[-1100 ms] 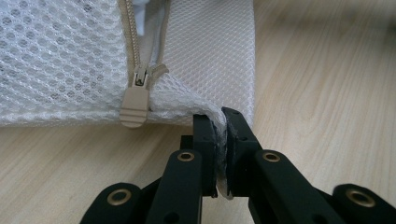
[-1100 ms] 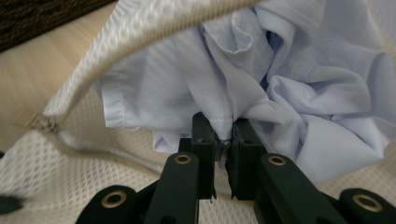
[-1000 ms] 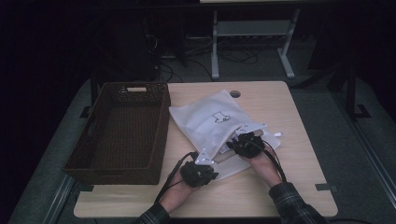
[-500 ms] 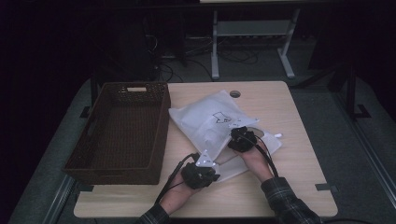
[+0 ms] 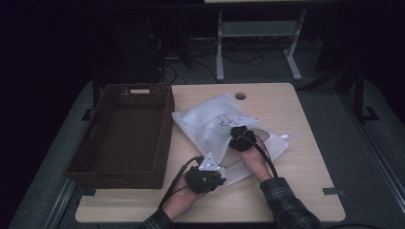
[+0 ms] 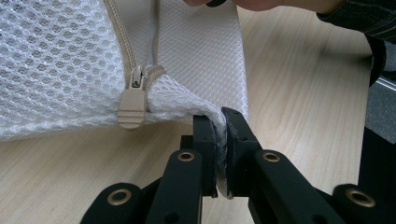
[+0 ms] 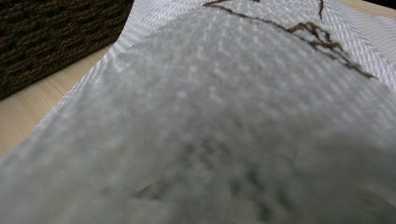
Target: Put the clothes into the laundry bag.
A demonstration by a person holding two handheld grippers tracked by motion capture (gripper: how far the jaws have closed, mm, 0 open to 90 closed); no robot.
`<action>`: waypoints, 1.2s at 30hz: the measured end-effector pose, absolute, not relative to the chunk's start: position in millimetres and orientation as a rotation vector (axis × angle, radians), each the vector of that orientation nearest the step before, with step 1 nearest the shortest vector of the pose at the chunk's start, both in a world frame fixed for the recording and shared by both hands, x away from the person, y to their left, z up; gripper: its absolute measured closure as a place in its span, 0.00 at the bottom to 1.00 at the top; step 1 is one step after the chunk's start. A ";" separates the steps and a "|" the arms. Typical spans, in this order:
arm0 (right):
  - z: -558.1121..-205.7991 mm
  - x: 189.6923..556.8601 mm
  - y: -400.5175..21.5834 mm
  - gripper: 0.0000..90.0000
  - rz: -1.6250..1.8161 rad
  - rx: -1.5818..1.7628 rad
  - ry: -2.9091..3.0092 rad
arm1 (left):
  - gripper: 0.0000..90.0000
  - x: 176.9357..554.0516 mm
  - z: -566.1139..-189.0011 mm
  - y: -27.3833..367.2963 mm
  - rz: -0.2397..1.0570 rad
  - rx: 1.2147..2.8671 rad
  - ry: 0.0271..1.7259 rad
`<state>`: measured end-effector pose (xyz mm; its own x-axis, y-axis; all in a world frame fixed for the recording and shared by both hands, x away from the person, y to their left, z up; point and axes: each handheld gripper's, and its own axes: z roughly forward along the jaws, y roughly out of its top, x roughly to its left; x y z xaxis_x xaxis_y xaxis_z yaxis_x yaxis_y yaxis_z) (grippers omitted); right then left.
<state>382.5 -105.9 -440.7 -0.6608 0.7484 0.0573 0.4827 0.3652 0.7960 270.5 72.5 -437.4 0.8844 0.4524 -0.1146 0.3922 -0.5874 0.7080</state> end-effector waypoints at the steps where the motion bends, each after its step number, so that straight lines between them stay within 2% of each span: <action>1: -440.9 382.7 -106.1 0.91 1.186 1.082 2.318 | 0.94 270.8 -437.6 72.7 0.098 2.266 0.603; 8: -441.0 382.1 -108.4 0.88 1.174 1.074 2.332 | 0.94 271.6 -438.5 73.2 0.099 2.269 0.601; 19: -437.9 372.3 -129.3 0.71 1.187 1.078 2.372 | 0.94 273.0 -440.2 74.2 0.100 2.272 0.602; 30: -427.9 349.2 -162.3 0.67 1.187 1.061 2.408 | 0.94 272.6 -440.8 73.8 0.107 2.281 0.602; 36: -421.1 340.7 -194.6 0.66 1.189 1.100 2.375 | 0.94 273.7 -441.5 73.9 0.100 2.294 0.616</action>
